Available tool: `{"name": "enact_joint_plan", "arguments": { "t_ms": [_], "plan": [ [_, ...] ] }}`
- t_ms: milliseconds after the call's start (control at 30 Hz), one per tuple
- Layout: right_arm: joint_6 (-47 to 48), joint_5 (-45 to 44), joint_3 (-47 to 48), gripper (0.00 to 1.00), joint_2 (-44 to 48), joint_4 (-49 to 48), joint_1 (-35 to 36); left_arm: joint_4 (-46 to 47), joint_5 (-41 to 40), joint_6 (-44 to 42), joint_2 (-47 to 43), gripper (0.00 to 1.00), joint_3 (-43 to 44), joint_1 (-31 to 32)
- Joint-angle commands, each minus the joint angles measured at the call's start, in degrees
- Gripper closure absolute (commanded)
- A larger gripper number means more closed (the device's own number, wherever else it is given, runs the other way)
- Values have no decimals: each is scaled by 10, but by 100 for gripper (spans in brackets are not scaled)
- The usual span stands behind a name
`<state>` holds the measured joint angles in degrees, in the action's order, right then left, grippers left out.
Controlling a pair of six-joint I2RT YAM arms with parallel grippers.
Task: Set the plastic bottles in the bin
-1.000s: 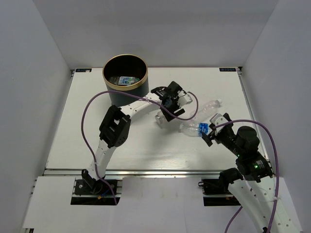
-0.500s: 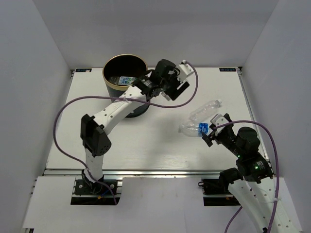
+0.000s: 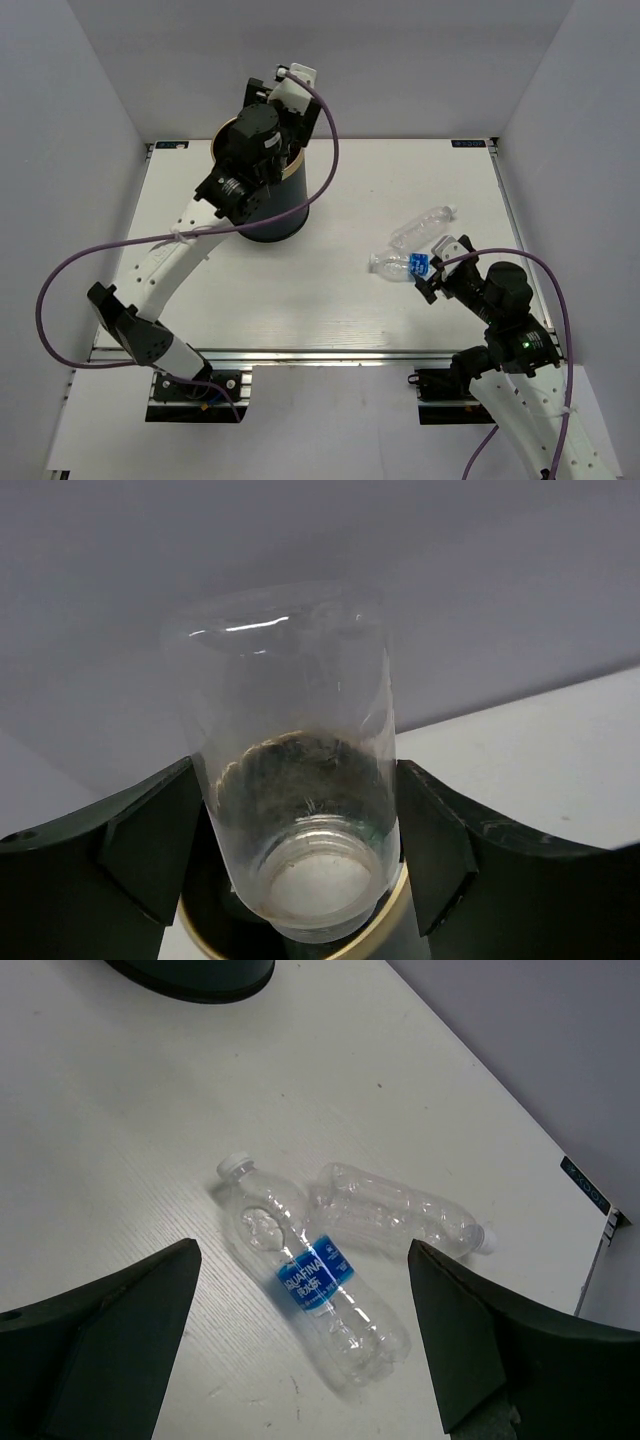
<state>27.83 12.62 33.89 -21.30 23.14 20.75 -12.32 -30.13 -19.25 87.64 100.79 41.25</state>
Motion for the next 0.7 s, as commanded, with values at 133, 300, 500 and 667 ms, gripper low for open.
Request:
{"name": "enact_joint_plan", "arguments": {
  "t_ms": [133, 300, 500, 667],
  "plan": [
    [-3, 8, -1, 10, 9, -9, 3, 68, -139, -6, 52, 100, -53, -62],
    [-1, -2, -6, 10, 11, -8, 1, 68, -158, 22, 93, 78, -47, -87],
    [12, -21, 6, 10, -18, -8, -1, 39, -151, 41, 138, 10, 4, -107],
    [49, -48, 35, 10, -114, -7, -4, 4, -125, 47, 150, 0, 67, -113]
  ]
}}
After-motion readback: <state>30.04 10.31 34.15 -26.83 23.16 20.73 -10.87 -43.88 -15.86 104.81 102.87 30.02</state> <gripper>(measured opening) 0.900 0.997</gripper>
